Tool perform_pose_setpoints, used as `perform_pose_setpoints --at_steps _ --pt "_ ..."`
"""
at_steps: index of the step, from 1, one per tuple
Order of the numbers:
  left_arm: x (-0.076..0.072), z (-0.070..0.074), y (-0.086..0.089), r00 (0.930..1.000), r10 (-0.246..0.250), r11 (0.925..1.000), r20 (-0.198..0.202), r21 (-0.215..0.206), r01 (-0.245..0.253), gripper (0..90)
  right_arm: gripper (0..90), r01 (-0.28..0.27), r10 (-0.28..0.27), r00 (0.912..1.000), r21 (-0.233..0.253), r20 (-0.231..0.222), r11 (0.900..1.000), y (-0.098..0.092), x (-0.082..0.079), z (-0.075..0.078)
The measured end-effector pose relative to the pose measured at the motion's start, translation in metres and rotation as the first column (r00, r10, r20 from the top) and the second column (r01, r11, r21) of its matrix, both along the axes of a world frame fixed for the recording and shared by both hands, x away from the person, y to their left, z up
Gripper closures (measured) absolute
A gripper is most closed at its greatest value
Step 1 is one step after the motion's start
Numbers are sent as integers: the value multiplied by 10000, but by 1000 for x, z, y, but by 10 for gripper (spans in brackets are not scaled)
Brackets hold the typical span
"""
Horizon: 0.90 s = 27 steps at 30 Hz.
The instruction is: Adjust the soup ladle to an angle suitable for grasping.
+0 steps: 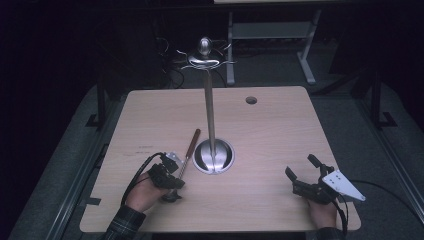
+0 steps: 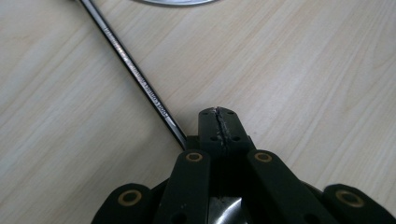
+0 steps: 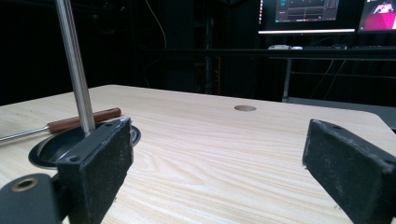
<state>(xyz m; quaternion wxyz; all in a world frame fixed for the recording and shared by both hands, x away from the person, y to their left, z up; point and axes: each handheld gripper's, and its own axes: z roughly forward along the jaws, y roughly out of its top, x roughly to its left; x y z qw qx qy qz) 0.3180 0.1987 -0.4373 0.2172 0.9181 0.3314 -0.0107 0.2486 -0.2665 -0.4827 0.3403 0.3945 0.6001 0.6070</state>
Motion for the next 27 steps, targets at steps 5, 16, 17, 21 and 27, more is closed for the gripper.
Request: perform_pose_setpoints --at_steps 5,16,17,21,27 --pt "2 1 7 9998 213 9998 -45 38 -213 896 80 -10 10 10000 -5 6 10000 0 0 0" --pt "6 2 24 9965 826 9963 148 227 -829 896 80 -7 7 10000 -15 -10 10000 0 0 0" --pt "7 2 25 9964 839 9961 116 274 -842 897 80 -7 7 10000 -13 -11 10000 0 0 0" --pt "9 4 33 9948 999 9943 188 361 -1005 897 80 -4 4 10000 -12 -11 10000 0 0 0" --pt "12 5 45 9921 1228 9911 264 493 -1240 897 80 7 -7 10000 -26 -22 10000 0 0 0"
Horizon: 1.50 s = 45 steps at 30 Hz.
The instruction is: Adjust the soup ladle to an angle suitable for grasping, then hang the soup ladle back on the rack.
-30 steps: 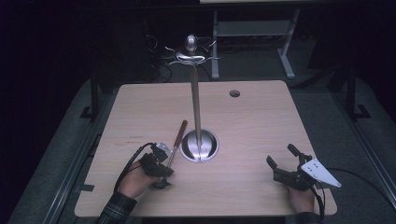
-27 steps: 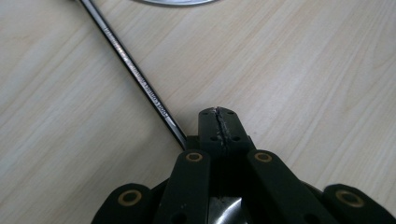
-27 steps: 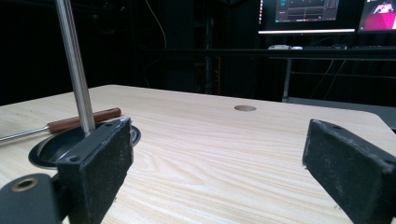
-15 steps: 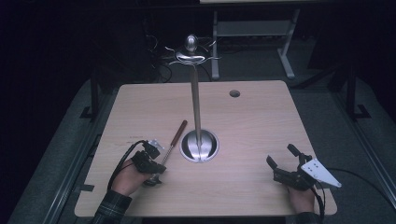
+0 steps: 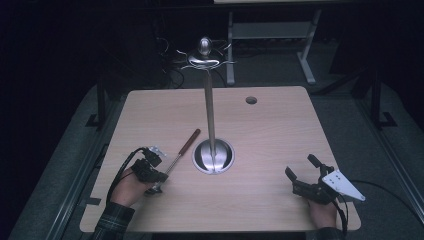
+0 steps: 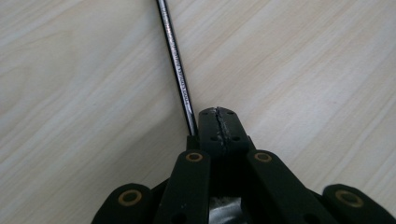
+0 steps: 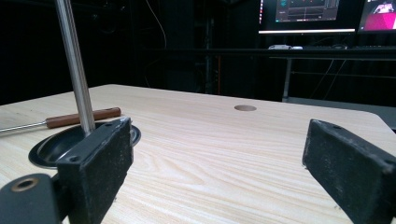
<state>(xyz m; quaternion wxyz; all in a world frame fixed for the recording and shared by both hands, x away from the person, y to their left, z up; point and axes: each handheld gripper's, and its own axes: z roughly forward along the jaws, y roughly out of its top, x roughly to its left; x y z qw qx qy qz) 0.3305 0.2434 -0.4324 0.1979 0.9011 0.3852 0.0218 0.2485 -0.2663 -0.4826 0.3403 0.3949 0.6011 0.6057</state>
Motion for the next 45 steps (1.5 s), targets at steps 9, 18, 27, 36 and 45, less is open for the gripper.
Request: perform_pose_setpoints --at_steps 9,18,27,36,45 --pt "4 0 12 9996 187 9995 216 251 -193 897 80 -7 7 10000 7 4 10000 0 0 0" --pt "10 1 25 9991 201 9980 385 586 -223 895 79 -9 9 10000 -13 18 10000 0 0 0" --pt "16 1 36 9978 476 9967 459 634 -505 888 80 8 -8 10000 -19 15 10000 0 0 0" --pt "19 3 36 9979 481 9974 440 519 -504 871 80 23 -23 10000 -22 1 10000 1 0 0" --pt "27 9 28 9987 341 9983 392 454 -359 776 80 1 -1 10000 -23 12 10000 0 0 0"
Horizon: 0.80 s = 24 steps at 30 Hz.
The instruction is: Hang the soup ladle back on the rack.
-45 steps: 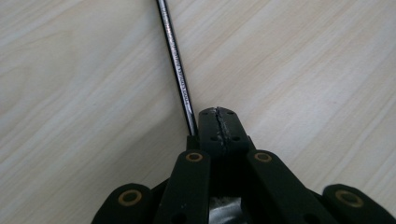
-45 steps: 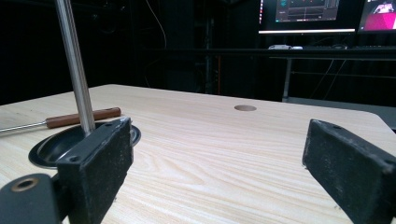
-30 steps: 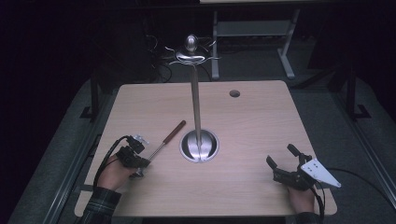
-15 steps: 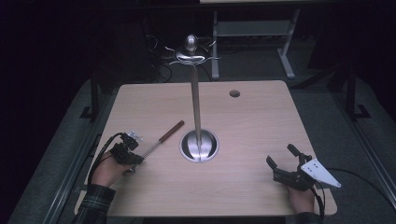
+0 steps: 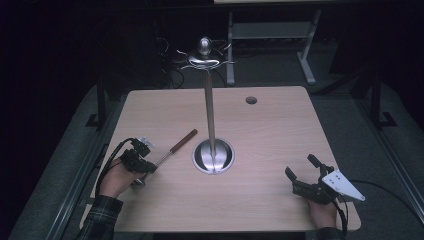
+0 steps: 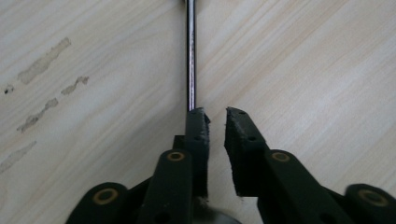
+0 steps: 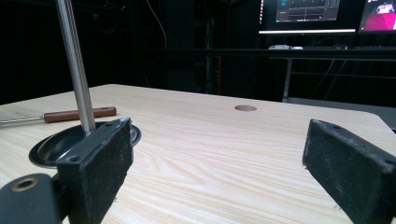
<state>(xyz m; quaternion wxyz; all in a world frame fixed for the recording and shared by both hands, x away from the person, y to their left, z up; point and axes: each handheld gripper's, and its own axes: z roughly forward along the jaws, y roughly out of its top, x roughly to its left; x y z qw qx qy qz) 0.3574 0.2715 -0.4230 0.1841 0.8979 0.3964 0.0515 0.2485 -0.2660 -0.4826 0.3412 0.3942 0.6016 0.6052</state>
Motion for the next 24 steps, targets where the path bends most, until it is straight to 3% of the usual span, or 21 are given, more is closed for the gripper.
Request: perform_pose_setpoints --at_steps 3,11,14,24 --pt "5 3 -3 9999 -25 10000 -102 78 26 732 80 -9 9 10000 -34 -13 10000 0 0 0" --pt "24 14 -19 9998 -173 9996 118 217 171 637 80 -19 19 10000 14 4 10000 0 0 0" --pt "31 18 -24 9991 -411 9989 91 235 409 620 80 -16 16 10000 -14 24 10000 0 0 0" --pt "54 18 -44 9988 -493 9985 45 254 492 600 80 -23 23 10000 7 31 10000 0 0 0"
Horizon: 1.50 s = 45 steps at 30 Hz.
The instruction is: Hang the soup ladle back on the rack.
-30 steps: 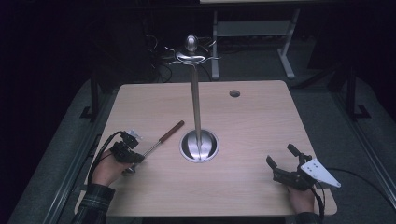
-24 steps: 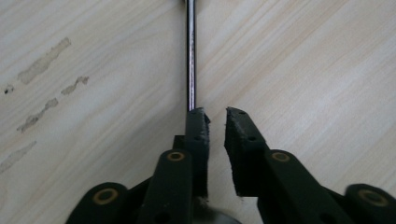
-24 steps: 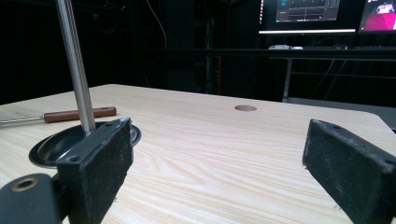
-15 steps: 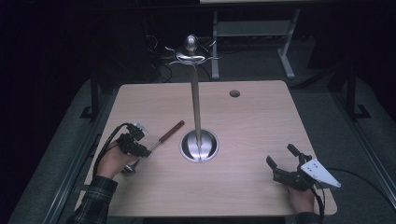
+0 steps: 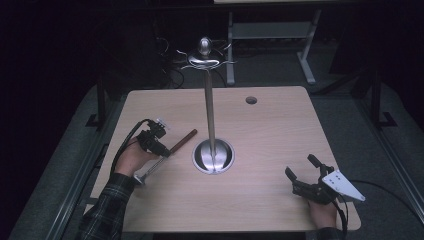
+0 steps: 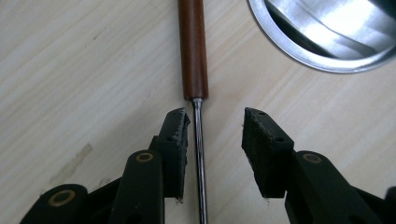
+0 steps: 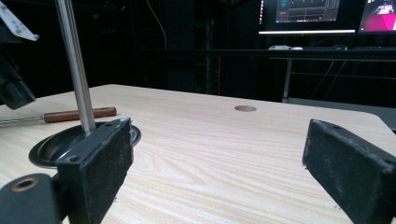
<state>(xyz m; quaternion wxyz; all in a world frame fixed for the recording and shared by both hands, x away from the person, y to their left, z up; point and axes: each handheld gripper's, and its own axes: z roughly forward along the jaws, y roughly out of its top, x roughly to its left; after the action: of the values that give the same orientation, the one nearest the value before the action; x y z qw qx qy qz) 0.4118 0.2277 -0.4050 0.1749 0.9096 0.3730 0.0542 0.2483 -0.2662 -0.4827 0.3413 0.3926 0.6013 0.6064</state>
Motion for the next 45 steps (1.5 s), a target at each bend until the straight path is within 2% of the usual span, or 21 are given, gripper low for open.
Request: perform_pose_setpoints --at_steps 4,7,9,11,19,22,26,28,45 --pt "10 -5 -8 9998 66 9998 -162 181 -63 587 80 -15 15 10000 2 0 10000 0 0 0" --pt "19 -8 -12 9995 -90 9990 -315 425 104 587 79 -6 6 10000 1 -7 10000 0 0 0" --pt "23 -11 -14 9994 43 9998 -346 174 -37 586 80 -20 20 10000 0 2 10000 0 0 0" --pt "27 -14 -16 9991 -40 9990 -431 433 59 587 80 -21 21 10000 9 -5 10000 0 0 0" --pt "38 -20 -24 9977 -255 9962 -625 815 306 619 80 -51 51 10000 15 19 10000 0 0 0" --pt "40 -23 -28 9976 -246 9963 -643 810 298 637 80 -52 52 10000 17 26 10000 0 0 0" --pt "41 -29 -31 9961 -361 9925 -801 1138 451 657 80 -71 71 10000 27 36 10000 -1 0 0" --pt "41 -30 -31 9966 -366 9906 -735 1287 459 672 80 -75 75 10000 27 37 10000 -1 0 0" --pt "41 -29 -31 9961 -151 9911 -865 1302 264 737 80 -73 73 10000 16 29 10000 -1 0 0"
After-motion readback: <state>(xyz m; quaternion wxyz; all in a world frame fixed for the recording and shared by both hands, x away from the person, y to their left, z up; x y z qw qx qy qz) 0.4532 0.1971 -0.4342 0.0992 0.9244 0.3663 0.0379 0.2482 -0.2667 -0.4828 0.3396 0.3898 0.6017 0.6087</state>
